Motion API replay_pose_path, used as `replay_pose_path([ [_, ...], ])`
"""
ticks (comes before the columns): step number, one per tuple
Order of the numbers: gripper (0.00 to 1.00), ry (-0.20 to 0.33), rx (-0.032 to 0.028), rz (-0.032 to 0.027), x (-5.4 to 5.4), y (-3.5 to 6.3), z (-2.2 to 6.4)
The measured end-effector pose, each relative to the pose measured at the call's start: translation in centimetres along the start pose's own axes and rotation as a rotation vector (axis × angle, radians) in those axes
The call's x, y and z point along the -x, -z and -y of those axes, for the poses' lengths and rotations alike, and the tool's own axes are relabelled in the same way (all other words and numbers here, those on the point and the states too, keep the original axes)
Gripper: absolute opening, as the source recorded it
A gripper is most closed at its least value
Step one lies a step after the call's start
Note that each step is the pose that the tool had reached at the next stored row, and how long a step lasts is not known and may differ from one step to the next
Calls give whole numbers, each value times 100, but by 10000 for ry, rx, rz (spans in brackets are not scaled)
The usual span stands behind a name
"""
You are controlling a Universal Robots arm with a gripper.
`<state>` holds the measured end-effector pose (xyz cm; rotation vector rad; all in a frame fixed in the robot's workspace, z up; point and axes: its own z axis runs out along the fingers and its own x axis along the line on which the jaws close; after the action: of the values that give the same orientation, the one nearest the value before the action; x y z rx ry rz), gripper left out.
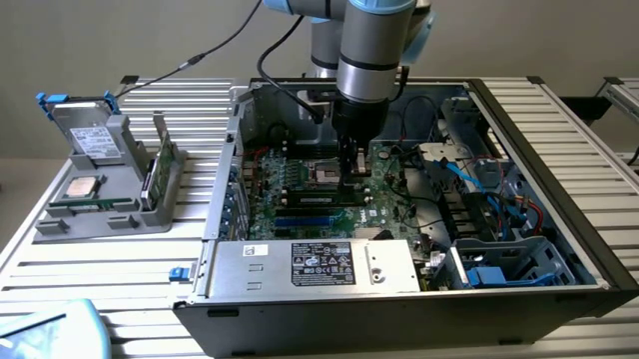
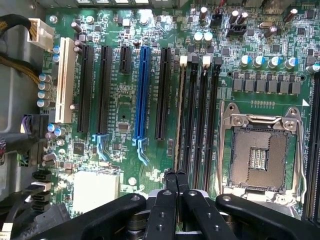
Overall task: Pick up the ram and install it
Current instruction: 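Press down the ram until it locks into place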
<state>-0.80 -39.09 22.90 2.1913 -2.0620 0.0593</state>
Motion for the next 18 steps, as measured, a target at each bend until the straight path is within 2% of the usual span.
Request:
replay_pose_path([
  [13, 10, -2, -12, -4, 17, -15, -266],
  [18, 10, -2, -14, -3, 22, -19, -331],
])
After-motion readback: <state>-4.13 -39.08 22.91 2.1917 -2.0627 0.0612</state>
